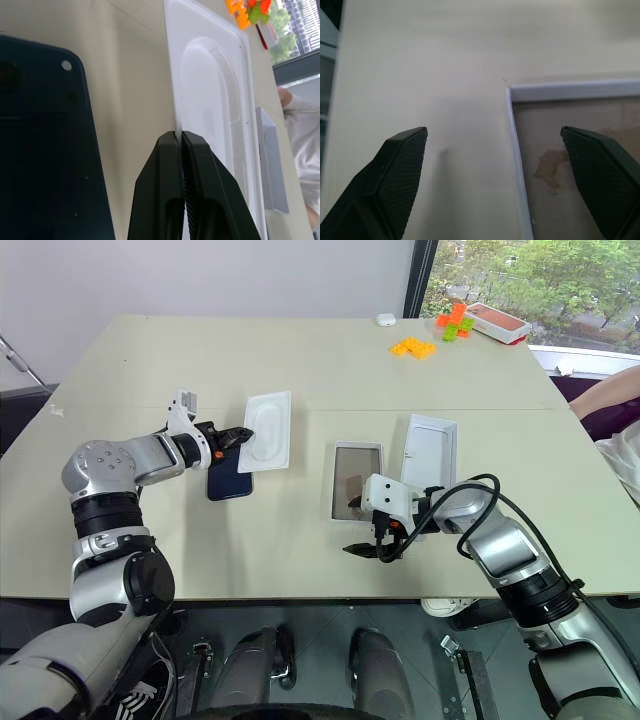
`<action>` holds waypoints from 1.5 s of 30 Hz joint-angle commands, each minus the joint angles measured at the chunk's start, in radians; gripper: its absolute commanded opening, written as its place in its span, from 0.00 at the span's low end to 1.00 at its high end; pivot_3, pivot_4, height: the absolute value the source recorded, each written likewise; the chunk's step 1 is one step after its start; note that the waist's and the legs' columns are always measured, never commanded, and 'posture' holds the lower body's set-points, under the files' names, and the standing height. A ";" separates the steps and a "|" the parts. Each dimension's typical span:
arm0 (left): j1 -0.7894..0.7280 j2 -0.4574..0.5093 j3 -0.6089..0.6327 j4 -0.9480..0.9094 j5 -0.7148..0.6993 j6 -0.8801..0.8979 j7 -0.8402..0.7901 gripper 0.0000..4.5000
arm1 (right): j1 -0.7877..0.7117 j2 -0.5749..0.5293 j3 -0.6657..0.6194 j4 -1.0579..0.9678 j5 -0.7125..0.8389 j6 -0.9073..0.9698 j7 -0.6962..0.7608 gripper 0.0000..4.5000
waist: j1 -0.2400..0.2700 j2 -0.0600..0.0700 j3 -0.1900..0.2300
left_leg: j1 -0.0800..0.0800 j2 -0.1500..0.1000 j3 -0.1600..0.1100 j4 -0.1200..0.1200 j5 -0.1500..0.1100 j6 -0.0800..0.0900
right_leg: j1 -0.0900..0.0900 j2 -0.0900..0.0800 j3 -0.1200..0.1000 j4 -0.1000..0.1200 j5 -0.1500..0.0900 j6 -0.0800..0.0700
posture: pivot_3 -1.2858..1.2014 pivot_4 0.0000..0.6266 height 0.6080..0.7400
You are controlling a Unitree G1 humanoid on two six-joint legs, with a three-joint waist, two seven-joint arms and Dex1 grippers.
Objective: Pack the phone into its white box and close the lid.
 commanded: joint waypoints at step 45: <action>-0.068 -0.186 0.053 -0.219 -0.054 0.302 0.172 0.00 | -0.152 0.141 -0.134 0.079 0.078 0.027 0.003 0.76 | 0.001 -0.002 0.001 | 0.001 0.000 0.000 -0.001 0.001 0.000 | 0.001 0.002 0.000 0.001 0.000 0.001 | 0.52 0.24 1.00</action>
